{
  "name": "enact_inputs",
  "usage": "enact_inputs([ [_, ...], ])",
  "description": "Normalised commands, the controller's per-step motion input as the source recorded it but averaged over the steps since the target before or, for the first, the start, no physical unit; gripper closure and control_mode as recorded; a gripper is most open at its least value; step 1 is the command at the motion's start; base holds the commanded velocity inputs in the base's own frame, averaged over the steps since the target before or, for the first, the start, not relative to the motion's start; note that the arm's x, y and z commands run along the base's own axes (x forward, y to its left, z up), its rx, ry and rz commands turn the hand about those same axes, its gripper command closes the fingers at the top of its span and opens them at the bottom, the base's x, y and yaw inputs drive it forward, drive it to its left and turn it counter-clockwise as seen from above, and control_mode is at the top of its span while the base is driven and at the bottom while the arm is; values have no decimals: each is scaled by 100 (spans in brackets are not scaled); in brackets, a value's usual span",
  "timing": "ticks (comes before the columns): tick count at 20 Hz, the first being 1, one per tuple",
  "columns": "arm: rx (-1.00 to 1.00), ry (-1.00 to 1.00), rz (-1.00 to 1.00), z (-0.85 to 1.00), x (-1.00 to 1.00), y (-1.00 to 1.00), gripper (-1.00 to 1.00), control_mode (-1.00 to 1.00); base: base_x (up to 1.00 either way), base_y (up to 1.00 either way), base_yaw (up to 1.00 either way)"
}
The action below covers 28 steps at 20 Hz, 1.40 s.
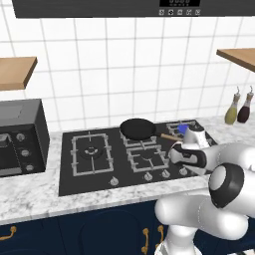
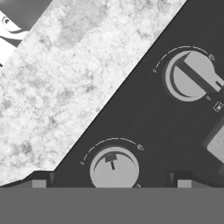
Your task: Turn off the rear right burner of the stove.
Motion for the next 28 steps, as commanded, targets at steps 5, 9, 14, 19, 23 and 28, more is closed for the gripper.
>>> enact_inputs([
  [5, 0, 1, 0, -18, 0, 5, -100, -100, 0, 0, 0],
  [9, 0, 2, 0, -20, 0, 2, -100, -100, 0, 0, 0],
  [14, 0, 4, 0, -22, 0, 0, -100, -100, 0, 0, 0],
  [19, 0, 3, 0, -25, 0, 0, 100, -100, 0, 0, 0],
  [23, 0, 1, 0, -16, 0, 1, 100, -100, 0, 0, 0],
  [28, 0, 0, 0, -3, 0, 6, 100, -100, 0, 0, 0],
])
